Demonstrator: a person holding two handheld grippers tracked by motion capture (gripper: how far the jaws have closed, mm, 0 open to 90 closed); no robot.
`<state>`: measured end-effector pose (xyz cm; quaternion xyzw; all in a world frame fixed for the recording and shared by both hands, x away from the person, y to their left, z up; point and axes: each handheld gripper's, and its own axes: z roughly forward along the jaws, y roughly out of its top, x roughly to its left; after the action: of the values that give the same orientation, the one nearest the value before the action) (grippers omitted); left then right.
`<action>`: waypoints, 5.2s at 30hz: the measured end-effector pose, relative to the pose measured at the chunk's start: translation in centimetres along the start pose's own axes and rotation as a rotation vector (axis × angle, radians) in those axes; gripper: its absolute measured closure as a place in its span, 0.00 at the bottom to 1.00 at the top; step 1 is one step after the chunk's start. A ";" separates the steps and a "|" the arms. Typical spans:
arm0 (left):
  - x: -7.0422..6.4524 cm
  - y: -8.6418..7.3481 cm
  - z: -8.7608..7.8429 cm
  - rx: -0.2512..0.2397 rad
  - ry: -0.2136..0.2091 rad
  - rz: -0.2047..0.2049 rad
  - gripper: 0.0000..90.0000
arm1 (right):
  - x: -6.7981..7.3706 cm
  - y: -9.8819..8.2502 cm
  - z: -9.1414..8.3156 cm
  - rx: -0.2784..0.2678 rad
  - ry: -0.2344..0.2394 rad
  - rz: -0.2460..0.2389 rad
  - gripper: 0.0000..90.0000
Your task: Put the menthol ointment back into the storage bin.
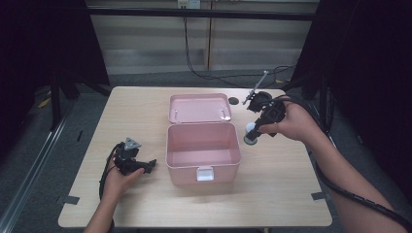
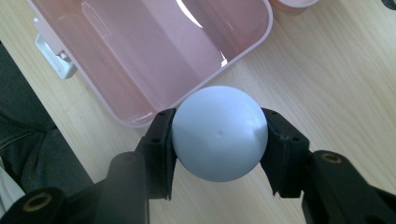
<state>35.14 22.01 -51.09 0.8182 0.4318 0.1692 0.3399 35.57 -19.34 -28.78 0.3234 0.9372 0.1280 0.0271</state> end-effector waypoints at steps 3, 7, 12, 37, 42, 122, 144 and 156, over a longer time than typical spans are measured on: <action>0.0 0.0 0.0 0.002 -0.003 0.004 0.02 | 0.2 0.6 0.0 0.011 -0.010 -0.008 0.56; 0.0 0.0 0.0 0.002 -0.004 0.004 0.02 | 0.4 1.4 0.1 0.010 -0.012 -0.019 0.56; 0.0 0.0 0.0 0.005 -0.005 0.009 0.02 | 0.9 2.4 0.2 0.010 -0.005 -0.029 0.56; 0.0 0.0 0.0 0.005 -0.003 0.011 0.01 | 2.5 5.8 5.0 0.029 0.040 -0.056 0.56; 0.0 0.0 0.0 0.005 -0.006 0.012 0.01 | 2.8 6.4 5.8 0.048 0.036 -0.066 0.56; 0.0 0.0 0.1 0.005 -0.013 0.010 0.01 | 2.9 8.6 15.7 0.056 -0.020 0.129 0.56; -0.1 0.0 0.1 0.007 -0.010 0.010 0.01 | 3.0 8.8 16.7 0.042 -0.029 0.139 0.56; -0.1 0.0 0.1 0.005 -0.010 0.011 0.01 | 3.1 9.0 17.4 0.057 -0.036 0.142 0.56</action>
<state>35.15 21.93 -51.13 0.8221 0.4261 0.1659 0.3391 40.81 -6.79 -43.18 0.3920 0.9145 0.0970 0.0254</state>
